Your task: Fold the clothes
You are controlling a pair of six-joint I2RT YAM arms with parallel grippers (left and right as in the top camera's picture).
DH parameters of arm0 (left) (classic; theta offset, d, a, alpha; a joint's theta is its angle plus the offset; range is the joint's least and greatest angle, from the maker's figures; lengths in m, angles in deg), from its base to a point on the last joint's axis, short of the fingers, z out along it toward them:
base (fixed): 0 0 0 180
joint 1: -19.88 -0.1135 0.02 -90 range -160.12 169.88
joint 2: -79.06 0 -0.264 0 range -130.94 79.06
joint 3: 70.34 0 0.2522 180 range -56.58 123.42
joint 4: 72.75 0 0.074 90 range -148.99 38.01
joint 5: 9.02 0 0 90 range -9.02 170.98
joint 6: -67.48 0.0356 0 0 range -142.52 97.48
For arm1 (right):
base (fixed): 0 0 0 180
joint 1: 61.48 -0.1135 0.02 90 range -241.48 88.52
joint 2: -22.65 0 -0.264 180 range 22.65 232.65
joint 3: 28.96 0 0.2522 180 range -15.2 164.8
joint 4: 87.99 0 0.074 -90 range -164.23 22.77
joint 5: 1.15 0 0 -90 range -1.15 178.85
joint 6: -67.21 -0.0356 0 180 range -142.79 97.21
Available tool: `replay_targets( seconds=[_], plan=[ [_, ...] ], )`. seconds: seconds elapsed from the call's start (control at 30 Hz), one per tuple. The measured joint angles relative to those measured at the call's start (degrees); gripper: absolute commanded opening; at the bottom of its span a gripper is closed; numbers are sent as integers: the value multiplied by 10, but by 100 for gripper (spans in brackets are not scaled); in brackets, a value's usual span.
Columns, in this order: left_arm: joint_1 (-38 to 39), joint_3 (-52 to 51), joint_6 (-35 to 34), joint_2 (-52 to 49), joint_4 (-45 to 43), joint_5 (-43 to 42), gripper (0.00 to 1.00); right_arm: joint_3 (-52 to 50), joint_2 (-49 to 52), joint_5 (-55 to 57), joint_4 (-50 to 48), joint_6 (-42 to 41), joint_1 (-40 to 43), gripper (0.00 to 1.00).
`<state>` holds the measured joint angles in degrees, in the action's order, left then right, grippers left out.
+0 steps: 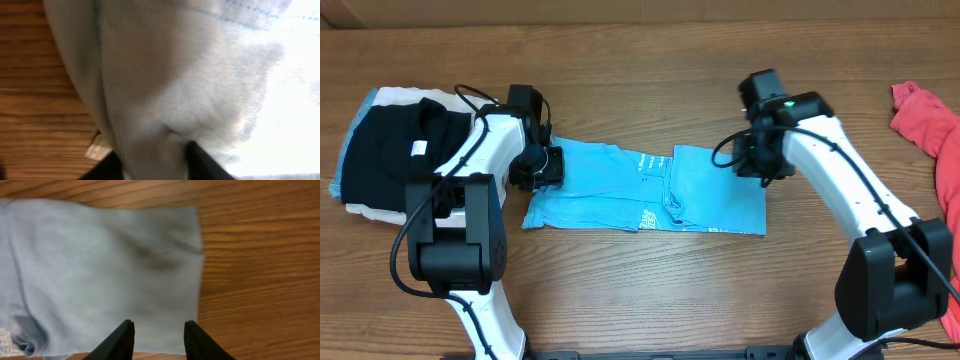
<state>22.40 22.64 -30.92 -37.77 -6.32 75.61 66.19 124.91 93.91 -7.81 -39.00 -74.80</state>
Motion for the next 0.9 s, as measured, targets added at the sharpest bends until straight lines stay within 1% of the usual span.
replay_targets(
  seconds=[0.13, 0.17, 0.27, 0.4, 0.6, 0.9],
  plan=[
    [0, 0, 14, -1, 0, -14, 23, 0, 0, 3, 10, -5, 33, 35],
    [0, 0, 17, -1, 0, -17, 17, 0, 0, 3, 13, -5, 40, 35],
    [0, 0, 30, -2, -2, -30, 4, 0, 0, 3, 19, -7, 61, 34],
    [-1, 1, 41, -2, 1, -35, 4, 0, 0, 3, 22, -7, 80, 34],
    [-12, 19, 42, -3, 33, -37, 4, 0, 0, 3, 27, -7, 95, 34],
    [-75, 141, 53, -3, 119, -28, 4, 0, 0, 3, 33, -7, 124, 33]
  ],
)
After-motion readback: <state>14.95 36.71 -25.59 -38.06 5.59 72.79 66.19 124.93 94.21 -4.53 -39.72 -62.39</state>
